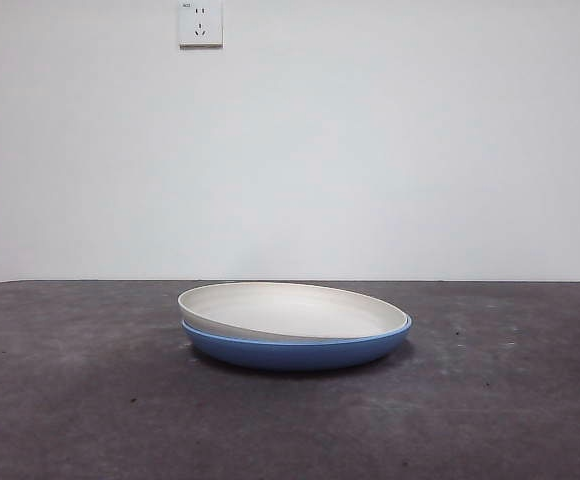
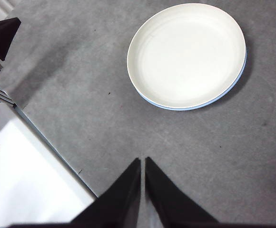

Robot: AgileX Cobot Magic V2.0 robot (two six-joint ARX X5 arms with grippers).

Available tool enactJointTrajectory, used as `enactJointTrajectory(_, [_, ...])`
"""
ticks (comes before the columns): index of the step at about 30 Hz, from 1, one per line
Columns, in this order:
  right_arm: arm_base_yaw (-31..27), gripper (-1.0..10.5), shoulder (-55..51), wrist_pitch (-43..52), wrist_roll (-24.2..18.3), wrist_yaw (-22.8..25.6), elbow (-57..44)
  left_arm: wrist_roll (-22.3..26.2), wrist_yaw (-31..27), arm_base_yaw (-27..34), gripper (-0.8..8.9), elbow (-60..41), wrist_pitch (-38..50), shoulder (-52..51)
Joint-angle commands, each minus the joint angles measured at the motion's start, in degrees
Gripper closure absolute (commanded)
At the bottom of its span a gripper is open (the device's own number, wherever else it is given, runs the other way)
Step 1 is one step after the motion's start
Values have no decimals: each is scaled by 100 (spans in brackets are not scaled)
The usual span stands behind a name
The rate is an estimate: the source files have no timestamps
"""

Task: Pick up the white plate, put it on the blue plate, put it on desk

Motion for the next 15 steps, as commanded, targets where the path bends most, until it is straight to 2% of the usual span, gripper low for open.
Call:
enactJointTrajectory(1, [33,939,37,57,-55,-20,103,-46,-9,13,804,-118,-44,-7])
enactJointTrajectory(11, [31,939,22,57,-79,-15,103,-46,-9,15,804,-118,-44,-7])
enactJointTrajectory(15, [-251,939,-192,382,-525,184,98,-46,-9,13,804,-118,-44,-7])
